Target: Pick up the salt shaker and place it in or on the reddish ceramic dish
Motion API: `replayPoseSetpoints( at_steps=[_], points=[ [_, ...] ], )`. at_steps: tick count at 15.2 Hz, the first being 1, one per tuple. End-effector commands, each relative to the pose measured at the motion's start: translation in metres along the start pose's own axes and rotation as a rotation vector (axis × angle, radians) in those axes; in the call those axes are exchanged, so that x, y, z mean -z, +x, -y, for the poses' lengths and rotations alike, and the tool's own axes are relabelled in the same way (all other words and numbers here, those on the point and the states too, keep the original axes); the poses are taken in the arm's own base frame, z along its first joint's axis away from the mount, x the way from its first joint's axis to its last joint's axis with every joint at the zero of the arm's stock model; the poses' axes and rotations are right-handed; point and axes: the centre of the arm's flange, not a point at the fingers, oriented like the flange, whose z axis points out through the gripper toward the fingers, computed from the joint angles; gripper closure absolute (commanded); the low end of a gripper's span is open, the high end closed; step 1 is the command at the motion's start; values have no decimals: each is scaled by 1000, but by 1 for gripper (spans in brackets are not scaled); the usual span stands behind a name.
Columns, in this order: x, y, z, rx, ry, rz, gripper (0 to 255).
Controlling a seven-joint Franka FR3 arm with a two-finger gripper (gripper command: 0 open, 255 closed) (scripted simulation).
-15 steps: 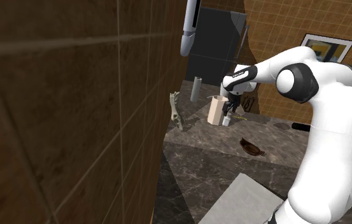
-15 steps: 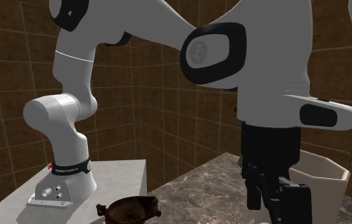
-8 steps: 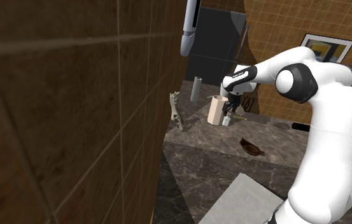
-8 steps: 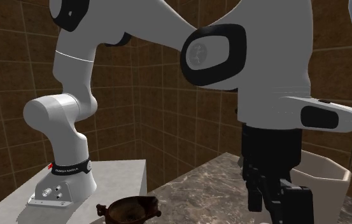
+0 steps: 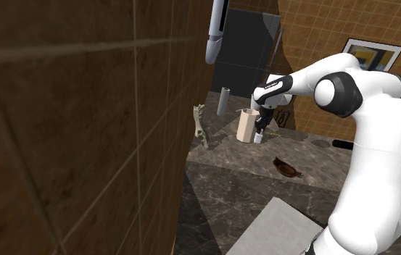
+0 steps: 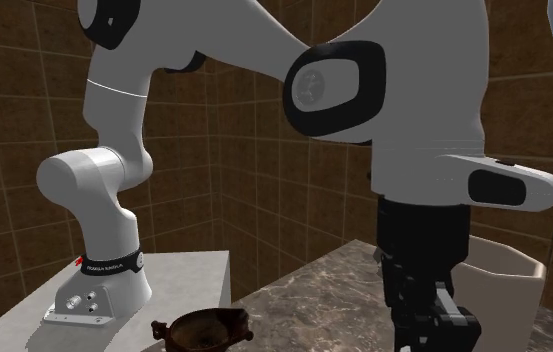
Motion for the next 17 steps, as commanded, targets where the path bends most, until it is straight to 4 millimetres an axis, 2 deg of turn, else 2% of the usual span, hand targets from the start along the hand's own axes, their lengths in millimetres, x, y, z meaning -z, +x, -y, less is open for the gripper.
replayPoseSetpoints(
  at_steps=[1, 3, 17],
  points=[
    [-4, 0, 5, 6, 5, 9, 255],
    [-8, 2, 3, 5, 6, 10, 255],
    [66, 3, -5, 5, 6, 10, 255]
  ],
)
